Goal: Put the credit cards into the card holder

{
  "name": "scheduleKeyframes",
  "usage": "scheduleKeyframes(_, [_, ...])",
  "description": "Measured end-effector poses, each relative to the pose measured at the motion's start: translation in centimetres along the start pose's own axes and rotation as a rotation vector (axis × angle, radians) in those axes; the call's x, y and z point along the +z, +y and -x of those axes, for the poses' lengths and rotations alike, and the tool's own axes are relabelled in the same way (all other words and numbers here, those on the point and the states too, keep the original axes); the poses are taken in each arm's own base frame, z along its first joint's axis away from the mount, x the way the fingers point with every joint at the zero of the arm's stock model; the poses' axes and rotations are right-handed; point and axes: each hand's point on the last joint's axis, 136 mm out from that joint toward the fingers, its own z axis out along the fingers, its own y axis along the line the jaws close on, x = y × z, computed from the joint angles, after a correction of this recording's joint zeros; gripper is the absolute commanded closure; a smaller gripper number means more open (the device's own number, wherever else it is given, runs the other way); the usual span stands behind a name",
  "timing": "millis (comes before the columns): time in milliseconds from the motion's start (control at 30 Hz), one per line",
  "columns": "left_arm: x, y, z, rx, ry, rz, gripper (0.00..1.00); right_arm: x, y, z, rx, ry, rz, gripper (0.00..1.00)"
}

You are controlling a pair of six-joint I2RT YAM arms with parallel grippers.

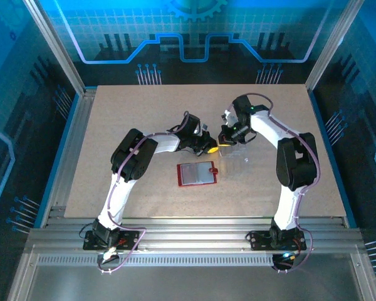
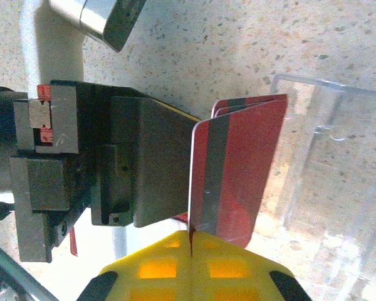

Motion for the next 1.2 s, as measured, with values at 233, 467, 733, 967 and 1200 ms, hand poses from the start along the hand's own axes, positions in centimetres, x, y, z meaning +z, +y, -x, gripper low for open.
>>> scheduleKeyframes(233, [0.1, -0.1, -0.2, 0.004, 0.004, 0.004, 0.92, -1.3, -1.2, -0.4, 0.012, -0.026, -0.07, 1.0])
scheduleKeyframes(467, [0.1, -0.8, -0.1, 0.023, 0.005, -0.002, 0.92, -2.5, -2.3, -0.7, 0.027, -0.054, -0.122, 1.0])
scheduleKeyframes(733, [0.2, -0.7, -0.3, 0.028, 0.011, 0.006, 0.92, -4.7, -2.2, -0.5, 0.032, -0.113, -0.127, 1.0])
scheduleKeyframes(967, [-1.1, -0.4, -0.8, 0.016, 0.007, 0.016, 0.88, -6.2, -2.0, -1.0, 0.033, -0.154, -0.119, 1.0])
scheduleKeyframes(1200, [-6.5, -2.6, -1.1, 0.067, -0.054, 0.004, 0.78, -7.3, -1.2, -1.7, 0.012, -0.205, -0.091, 1.0])
